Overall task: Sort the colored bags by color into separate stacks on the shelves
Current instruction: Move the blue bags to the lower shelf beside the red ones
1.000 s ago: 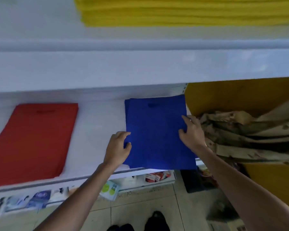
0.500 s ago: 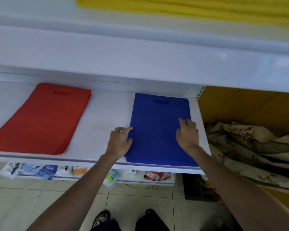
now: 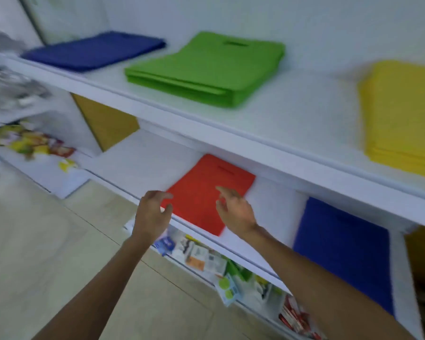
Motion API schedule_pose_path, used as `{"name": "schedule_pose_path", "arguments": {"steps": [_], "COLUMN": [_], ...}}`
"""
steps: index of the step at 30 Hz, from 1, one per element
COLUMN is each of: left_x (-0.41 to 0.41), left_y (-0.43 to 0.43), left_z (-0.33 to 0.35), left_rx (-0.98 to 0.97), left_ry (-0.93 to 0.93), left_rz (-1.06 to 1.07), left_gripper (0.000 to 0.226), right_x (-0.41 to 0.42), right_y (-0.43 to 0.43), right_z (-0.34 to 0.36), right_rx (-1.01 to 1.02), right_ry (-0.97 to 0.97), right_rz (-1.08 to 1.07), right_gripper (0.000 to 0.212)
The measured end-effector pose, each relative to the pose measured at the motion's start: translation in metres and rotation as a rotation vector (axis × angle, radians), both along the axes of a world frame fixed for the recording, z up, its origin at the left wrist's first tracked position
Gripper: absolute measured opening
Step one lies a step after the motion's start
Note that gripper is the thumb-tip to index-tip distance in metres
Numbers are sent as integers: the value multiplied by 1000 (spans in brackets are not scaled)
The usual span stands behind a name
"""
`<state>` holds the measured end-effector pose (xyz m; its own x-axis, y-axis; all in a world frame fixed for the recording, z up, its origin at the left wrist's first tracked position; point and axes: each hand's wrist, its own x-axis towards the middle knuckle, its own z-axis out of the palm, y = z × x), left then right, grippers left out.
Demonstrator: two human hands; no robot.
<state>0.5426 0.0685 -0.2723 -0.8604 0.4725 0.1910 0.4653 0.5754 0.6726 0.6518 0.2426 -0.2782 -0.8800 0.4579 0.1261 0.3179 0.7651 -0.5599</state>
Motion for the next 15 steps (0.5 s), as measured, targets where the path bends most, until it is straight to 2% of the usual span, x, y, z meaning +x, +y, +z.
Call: {"name": "schedule_pose_path", "arguments": {"steps": [6, 9, 15], "left_x": [-96, -140, -216], "left_y": [-114, -161, -200], "left_z": [66, 99, 172], "left_rx": [81, 59, 91], "left_ry": [137, 210, 347], "left_rz": [107, 184, 258], "left_gripper": [21, 20, 24], "right_x": [-137, -192, -284], "right_y": [-126, -176, -196], "right_z": [73, 109, 200], "right_rx": [37, 68, 123], "right_ry": [193, 298, 481], "right_rz": [220, 280, 268], "right_gripper": [41, 37, 43]}}
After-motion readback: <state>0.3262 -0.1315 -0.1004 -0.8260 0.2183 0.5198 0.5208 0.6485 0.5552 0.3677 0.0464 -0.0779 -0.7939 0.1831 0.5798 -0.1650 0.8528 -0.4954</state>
